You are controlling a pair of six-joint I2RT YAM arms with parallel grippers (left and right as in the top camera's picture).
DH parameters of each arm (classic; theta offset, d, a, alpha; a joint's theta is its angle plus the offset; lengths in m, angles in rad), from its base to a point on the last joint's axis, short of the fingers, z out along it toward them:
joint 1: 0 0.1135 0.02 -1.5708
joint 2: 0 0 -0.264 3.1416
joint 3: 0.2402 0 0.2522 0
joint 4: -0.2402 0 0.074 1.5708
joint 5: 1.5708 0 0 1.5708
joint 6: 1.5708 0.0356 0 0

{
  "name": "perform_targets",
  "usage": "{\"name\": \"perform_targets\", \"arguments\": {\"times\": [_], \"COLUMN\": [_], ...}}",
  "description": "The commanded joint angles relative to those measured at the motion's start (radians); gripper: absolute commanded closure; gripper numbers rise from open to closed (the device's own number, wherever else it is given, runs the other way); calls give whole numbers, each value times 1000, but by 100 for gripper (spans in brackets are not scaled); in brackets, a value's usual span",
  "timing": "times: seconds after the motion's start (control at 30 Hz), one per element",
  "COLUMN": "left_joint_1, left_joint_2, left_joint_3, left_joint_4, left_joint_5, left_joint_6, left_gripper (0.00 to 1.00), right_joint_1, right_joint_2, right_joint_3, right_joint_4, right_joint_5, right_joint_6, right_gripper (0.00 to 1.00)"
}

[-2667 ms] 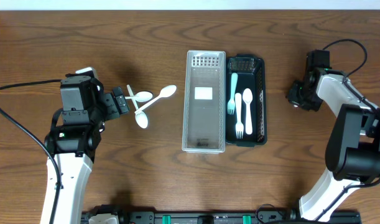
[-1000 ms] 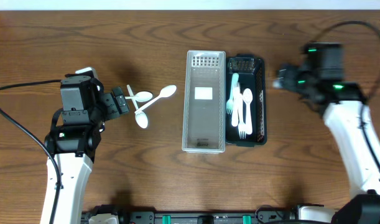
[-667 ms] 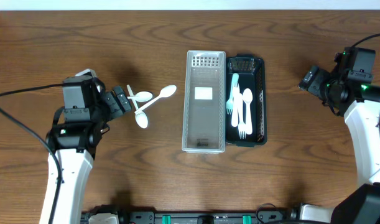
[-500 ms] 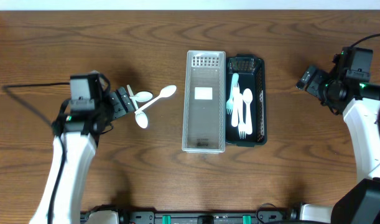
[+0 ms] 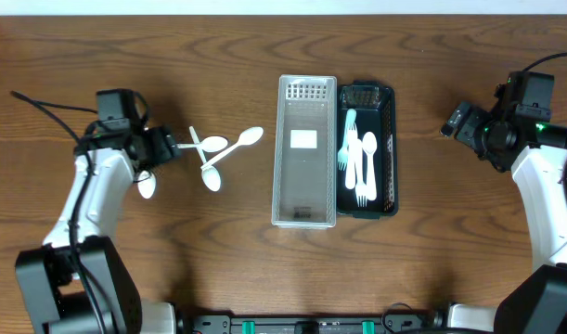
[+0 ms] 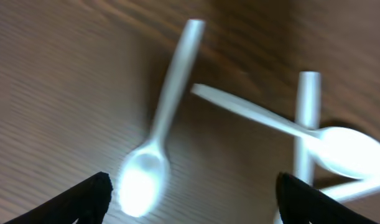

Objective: Pack container
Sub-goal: 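Lower the left gripper onto a white spoon and grasp it, then carry the spoon right and drop it into the white tray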

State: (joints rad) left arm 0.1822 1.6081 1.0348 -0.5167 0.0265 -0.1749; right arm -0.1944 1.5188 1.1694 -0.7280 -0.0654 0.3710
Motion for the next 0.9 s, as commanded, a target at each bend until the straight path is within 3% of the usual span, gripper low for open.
{"name": "perform_targets", "arguments": {"times": [0.0, 0.1, 0.43, 0.87], "left_joint_1": [55, 80, 85, 58], "left_joint_2": [46, 74, 137, 288], "left_joint_3": [16, 16, 16, 16], "left_joint_4": [9, 22, 84, 100], "left_joint_5": [-20, -19, -19, -19], "left_joint_6": [170, 227, 360, 403], "left_gripper": [20, 30, 30, 35], "right_joint_1": [-7, -7, -7, -7], "right_joint_2": [6, 6, 6, 6], "right_joint_3": [8, 8, 8, 7], "right_joint_4": [-2, -2, -2, -6], "right_joint_5": [-8, -18, -18, -18], "right_joint_6": [7, 10, 10, 10], "right_gripper": [1, 1, 1, 1]}}
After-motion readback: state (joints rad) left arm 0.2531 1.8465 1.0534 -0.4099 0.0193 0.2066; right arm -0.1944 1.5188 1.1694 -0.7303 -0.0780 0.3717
